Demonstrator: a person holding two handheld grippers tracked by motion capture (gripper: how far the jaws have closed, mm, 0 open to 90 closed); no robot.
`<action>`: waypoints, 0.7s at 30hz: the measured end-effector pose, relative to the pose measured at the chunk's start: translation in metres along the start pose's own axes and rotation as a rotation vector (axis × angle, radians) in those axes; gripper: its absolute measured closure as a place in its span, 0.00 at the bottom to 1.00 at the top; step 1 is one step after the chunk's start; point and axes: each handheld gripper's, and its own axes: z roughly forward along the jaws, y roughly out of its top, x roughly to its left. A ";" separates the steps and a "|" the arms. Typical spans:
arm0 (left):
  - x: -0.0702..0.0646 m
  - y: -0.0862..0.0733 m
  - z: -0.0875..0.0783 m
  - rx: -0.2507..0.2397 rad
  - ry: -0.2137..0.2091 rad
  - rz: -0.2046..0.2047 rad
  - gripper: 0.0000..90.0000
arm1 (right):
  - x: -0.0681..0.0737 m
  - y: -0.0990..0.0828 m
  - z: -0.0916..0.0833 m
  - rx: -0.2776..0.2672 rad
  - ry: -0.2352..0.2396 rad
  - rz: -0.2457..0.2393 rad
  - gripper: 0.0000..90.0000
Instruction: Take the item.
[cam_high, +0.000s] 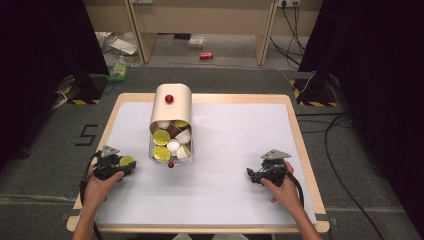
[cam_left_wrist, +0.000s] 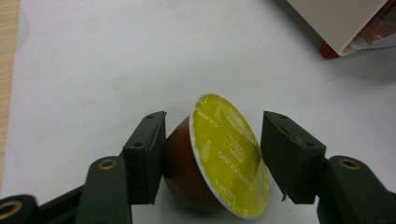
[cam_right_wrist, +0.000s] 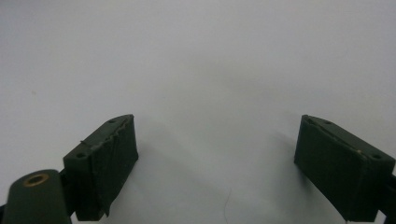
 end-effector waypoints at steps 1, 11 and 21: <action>0.000 0.000 0.000 0.000 -0.001 -0.001 0.46 | 0.000 0.000 0.000 0.000 0.000 0.000 0.15; 0.000 0.000 0.001 -0.011 0.000 -0.003 0.42 | 0.000 0.000 0.000 -0.001 0.000 0.000 0.15; -0.001 0.002 -0.004 -0.027 -0.003 -0.026 0.32 | 0.000 0.000 0.000 -0.001 -0.001 -0.001 0.15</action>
